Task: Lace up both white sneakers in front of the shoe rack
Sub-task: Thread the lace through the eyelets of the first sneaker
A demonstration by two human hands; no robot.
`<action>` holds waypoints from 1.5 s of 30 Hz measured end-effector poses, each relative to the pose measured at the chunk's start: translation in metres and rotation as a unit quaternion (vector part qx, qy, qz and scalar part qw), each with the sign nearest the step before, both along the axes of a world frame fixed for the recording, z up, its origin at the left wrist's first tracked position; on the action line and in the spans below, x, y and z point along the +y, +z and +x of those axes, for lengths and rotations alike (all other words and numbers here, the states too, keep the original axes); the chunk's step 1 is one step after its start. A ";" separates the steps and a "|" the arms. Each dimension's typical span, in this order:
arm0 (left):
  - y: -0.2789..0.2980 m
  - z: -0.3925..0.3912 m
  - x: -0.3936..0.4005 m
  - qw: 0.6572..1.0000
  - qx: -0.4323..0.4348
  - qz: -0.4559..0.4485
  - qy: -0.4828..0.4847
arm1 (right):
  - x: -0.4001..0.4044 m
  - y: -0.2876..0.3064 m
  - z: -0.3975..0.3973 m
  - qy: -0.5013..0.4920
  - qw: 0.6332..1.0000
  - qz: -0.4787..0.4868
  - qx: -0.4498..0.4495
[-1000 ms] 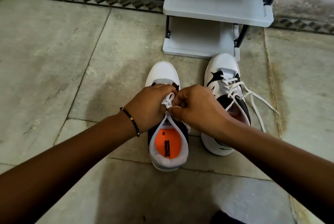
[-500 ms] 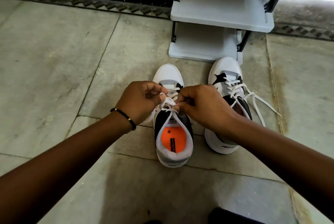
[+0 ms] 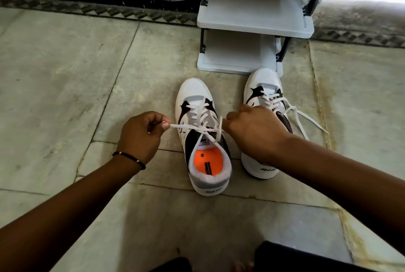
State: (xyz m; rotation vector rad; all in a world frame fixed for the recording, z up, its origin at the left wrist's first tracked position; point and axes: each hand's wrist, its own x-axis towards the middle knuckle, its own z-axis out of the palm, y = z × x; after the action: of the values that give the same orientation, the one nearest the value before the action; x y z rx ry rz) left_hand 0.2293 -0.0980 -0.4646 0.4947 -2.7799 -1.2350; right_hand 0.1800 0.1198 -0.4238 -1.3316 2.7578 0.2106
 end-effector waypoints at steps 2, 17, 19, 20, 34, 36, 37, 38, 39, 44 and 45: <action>-0.002 0.001 -0.003 1.000 -0.003 0.012 0.014 | -0.002 0.003 0.000 -0.004 1.000 0.027 -0.011; -0.010 0.000 0.000 0.993 -0.046 0.101 0.041 | 0.003 0.000 -0.003 -0.072 0.994 0.016 -0.085; -0.005 -0.001 0.000 0.998 -0.046 0.043 -0.009 | 0.004 0.003 -0.009 -0.106 0.988 -0.063 -0.091; -0.001 -0.001 0.002 0.999 -0.034 0.004 -0.041 | 0.003 0.006 -0.009 -0.124 0.983 -0.102 -0.091; 0.006 -0.016 0.028 0.858 0.078 -0.416 -0.291 | -0.025 -0.011 -0.001 -0.070 0.985 -0.096 -0.121; 0.005 -0.015 0.030 0.851 0.095 -0.428 -0.290 | -0.024 -0.014 -0.006 -0.067 0.986 -0.086 -0.124; 0.002 -0.014 0.028 0.849 0.103 -0.429 -0.292 | -0.023 -0.015 -0.007 -0.063 0.989 -0.063 -0.116; -0.001 -0.014 0.023 0.846 0.114 -0.431 -0.292 | -0.021 -0.018 -0.008 -0.056 0.993 -0.040 -0.096; -0.005 -0.015 0.017 0.841 0.129 -0.436 -0.293 | -0.019 -0.022 -0.008 -0.043 0.996 -0.030 -0.070; -0.022 -0.022 -0.001 0.826 0.201 -0.417 -0.322 | -0.011 -0.030 -0.007 -0.006 1.000 -0.008 0.020; -0.024 -0.022 -0.002 0.823 0.211 -0.415 -0.325 | -0.012 -0.029 -0.006 -0.005 1.000 -0.005 0.017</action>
State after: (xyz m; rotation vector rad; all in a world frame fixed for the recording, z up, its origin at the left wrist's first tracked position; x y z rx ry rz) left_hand 0.2070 -0.1005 -0.4881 -0.7408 -2.7388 0.0015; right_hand 0.1738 0.1083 -0.4531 -1.3288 2.7958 0.2214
